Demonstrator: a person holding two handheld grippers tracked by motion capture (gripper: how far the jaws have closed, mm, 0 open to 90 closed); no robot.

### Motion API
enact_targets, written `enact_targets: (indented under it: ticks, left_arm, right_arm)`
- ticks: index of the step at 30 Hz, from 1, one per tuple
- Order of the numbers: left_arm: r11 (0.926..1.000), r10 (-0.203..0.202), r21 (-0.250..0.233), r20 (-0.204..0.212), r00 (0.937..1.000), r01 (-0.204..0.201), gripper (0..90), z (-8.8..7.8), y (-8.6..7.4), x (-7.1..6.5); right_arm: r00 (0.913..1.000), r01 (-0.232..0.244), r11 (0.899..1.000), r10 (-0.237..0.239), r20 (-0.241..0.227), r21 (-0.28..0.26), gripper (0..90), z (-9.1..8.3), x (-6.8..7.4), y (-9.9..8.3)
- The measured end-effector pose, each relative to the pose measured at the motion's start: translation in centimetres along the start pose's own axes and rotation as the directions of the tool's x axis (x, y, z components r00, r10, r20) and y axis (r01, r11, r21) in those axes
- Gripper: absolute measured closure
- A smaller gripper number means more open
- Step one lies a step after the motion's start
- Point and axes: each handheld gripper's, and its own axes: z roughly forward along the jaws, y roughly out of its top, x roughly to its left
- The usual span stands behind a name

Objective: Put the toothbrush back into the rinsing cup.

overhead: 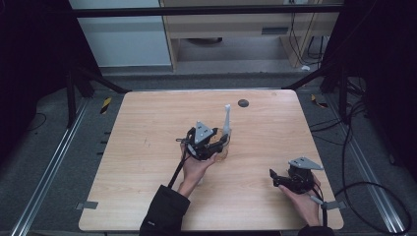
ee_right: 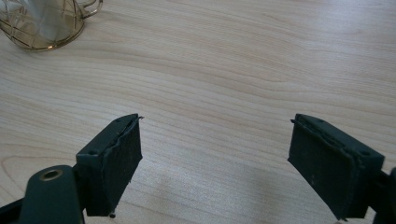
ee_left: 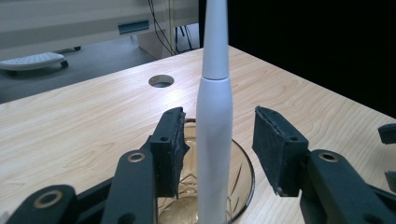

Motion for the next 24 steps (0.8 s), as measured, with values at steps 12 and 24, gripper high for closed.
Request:
enact_targets:
  ticks: [12, 24]
  left_arm:
    - [0.9976, 0.068, 0.019, -0.048, 0.9965, -0.067, 50.4, -4.3, 1.6, 1.7]
    - [0.9929, 0.087, 0.089, -0.085, 0.9926, -0.079, 50.6, -7.7, -0.1, 4.3]
  right_arm:
    - [0.9999, -0.011, 1.0, 0.011, 0.005, -0.003, 16.7, -0.2, -0.1, 0.0]
    - [0.9999, -0.007, 1.0, 0.007, 0.009, 0.001, 16.7, -0.1, 0.0, 0.0]
